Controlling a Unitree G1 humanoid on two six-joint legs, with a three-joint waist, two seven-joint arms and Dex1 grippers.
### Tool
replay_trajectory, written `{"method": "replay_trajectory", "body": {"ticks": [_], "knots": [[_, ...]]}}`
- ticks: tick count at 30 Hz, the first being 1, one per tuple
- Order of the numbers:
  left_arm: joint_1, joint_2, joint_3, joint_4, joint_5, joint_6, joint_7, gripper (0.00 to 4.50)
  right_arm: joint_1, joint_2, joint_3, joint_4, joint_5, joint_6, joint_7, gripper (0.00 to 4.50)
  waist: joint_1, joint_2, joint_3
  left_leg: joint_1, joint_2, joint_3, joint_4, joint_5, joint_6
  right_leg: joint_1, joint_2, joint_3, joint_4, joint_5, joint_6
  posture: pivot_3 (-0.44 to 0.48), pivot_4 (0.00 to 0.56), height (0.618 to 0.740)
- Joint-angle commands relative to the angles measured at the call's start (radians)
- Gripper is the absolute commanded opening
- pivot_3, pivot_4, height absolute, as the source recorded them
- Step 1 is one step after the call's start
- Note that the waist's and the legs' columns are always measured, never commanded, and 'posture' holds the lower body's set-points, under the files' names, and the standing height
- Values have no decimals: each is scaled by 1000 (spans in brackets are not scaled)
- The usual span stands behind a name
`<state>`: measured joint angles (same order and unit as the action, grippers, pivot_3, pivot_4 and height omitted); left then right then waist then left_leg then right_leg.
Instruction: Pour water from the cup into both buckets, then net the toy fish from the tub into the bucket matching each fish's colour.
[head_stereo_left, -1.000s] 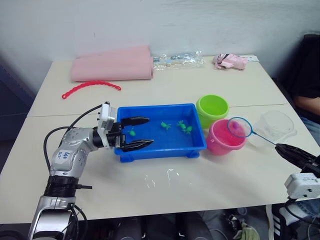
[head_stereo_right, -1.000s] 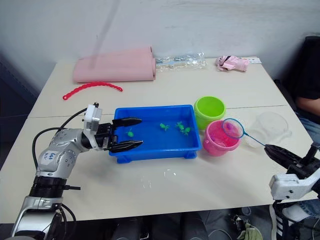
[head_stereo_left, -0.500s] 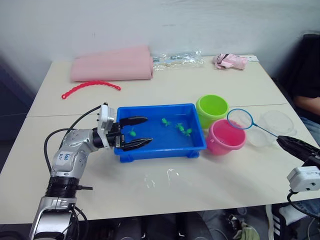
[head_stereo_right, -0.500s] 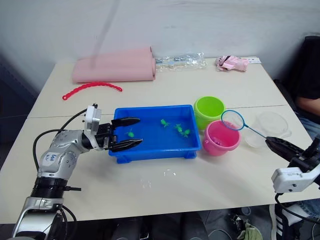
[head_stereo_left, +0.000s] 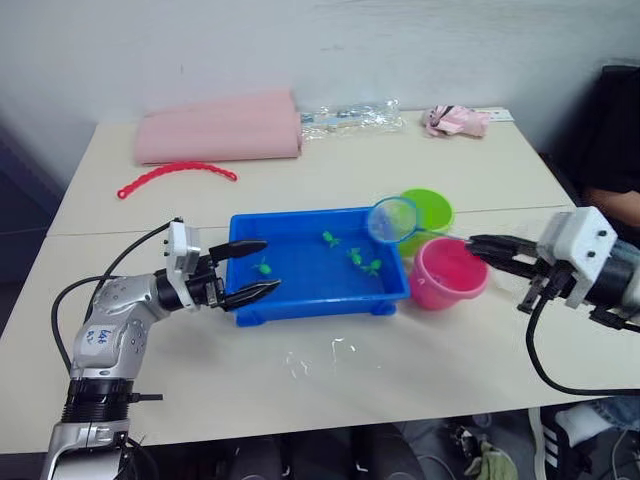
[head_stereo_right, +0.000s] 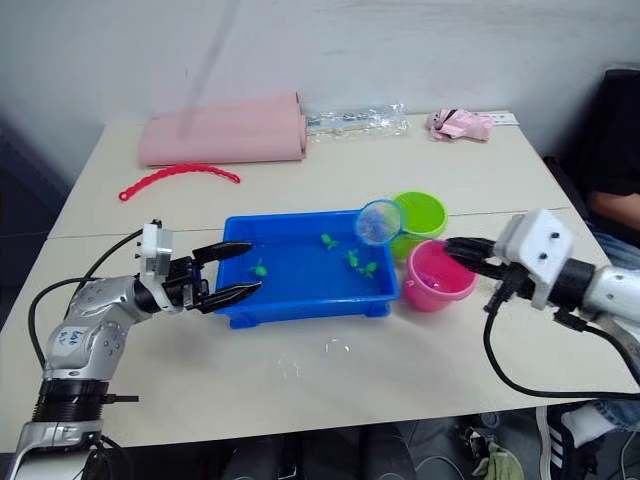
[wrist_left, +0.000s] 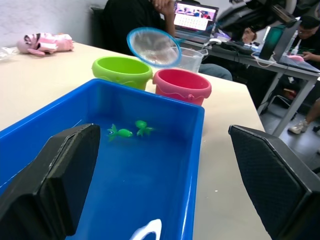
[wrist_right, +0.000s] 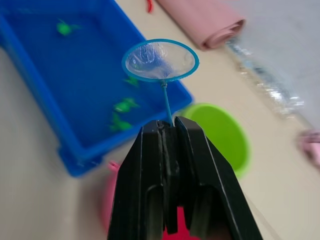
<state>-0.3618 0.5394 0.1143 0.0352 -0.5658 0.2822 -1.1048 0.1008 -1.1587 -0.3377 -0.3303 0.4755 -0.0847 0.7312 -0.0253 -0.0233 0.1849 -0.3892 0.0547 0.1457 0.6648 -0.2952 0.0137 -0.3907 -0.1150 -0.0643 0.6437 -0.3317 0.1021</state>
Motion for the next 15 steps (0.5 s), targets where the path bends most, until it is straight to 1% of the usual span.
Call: {"method": "replay_trajectory", "body": {"ticks": [1, 4, 6, 7, 11, 13, 15], "knots": [[86, 40, 82, -127, -32, 4, 36, 4467, -269, 19, 243, -156, 606, 659, -148, 0, 6, 0, 0, -2, 0, -1, 0, 0, 0, -1, -1, 0, -1, 0, 0, 0, 150, 740], [102, 41, 88, -151, -34, 13, 55, 4467, -373, 25, 293, -137, 718, 859, -258, 0, 2, 0, 0, -2, 1, -1, 0, -1, 1, -1, -3, 0, -2, 0, 0, 0, 150, 740], [107, 40, 91, -163, -36, 18, 67, 4467, -436, 43, 308, -104, 793, 954, -340, 0, 1, 0, 0, -2, 1, -1, 0, -1, 1, -1, -4, 1, -2, 0, 0, 0, 150, 740], [112, 41, 94, -169, -37, 20, 70, 4467, -466, 53, 311, -90, 806, 988, -357, 0, 0, 0, 0, -3, 1, -1, 0, -1, 1, -1, -4, 1, -2, 0, 0, 0, 150, 740], [124, 43, 96, -189, -42, 29, 81, 4467, -628, 58, 368, -21, 813, 1183, -385, 0, -1, 0, 0, -5, 1, -1, 0, -2, 0, -3, -3, 1, -2, 0, -1, 0, 150, 740], [125, 41, 95, -193, -40, 29, 87, 4467, -716, 90, 395, 25, 800, 1250, -377, 0, -2, 0, 0, -5, 2, 0, 0, -2, 0, -4, -3, 1, -2, 0, -1, 0, 150, 740], [119, 39, 94, -192, -37, 27, 91, 4467, -823, 120, 432, 86, 792, 1359, -370, 0, -5, 0, 0, -5, 2, 0, 0, -2, 0, -4, -2, 1, -3, 0, -1, 0, 150, 740]]}}
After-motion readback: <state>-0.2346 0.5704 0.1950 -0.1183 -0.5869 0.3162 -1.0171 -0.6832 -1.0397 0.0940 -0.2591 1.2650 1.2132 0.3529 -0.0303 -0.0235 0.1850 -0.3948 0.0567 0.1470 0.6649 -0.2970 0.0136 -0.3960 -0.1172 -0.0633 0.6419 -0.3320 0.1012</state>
